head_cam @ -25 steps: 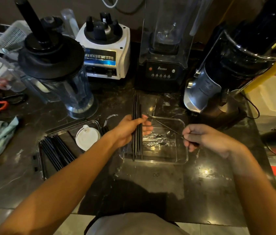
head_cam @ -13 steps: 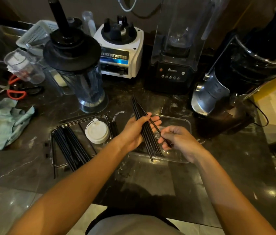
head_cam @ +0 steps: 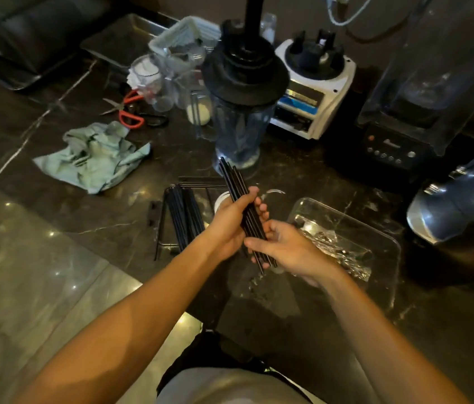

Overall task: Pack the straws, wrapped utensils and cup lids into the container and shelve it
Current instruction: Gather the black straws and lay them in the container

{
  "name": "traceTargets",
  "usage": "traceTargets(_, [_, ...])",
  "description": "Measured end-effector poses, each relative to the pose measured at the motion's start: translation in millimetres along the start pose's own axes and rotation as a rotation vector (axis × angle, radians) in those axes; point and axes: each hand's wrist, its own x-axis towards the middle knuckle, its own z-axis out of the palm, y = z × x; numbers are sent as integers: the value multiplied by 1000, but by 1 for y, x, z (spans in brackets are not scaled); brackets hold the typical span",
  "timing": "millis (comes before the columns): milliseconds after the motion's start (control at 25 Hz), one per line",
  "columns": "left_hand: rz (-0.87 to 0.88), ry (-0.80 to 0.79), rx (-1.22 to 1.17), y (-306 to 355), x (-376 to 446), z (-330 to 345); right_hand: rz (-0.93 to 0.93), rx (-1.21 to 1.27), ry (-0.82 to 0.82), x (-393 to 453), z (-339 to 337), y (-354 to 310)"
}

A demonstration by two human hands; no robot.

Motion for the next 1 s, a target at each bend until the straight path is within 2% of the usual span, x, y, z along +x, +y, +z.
traceTargets(80, [27,-19,-10,17,-6,-22,28,72,-59,14,26,-11])
traceTargets(160, [56,36,35,32,-11,-41,54,119,-104,27,49,-17])
traceTargets(320, [113,172,456,59,-21,-73,106,199,-158,53,90,-21])
traceTargets(400, [82,214,633,70,-26,-90,119,183,-144,66,107,-21])
traceTargets(480, [46,297,775,79,-26,-112,132,105,-103,80,122,-17])
traceTargets(560, [88,397,898,79,-24,-133,134,-2,-39,95,131,-12])
traceTargets(760, [200,618,1010,80,-25,-171,120,-312,213,127,147,-1])
traceTargets(840, [218,658,1091,78,-23,-178,129,-436,283,133,148,0])
traceTargets(1000, [216,642,1274,64,-19,-187,126,-619,356,130,148,2])
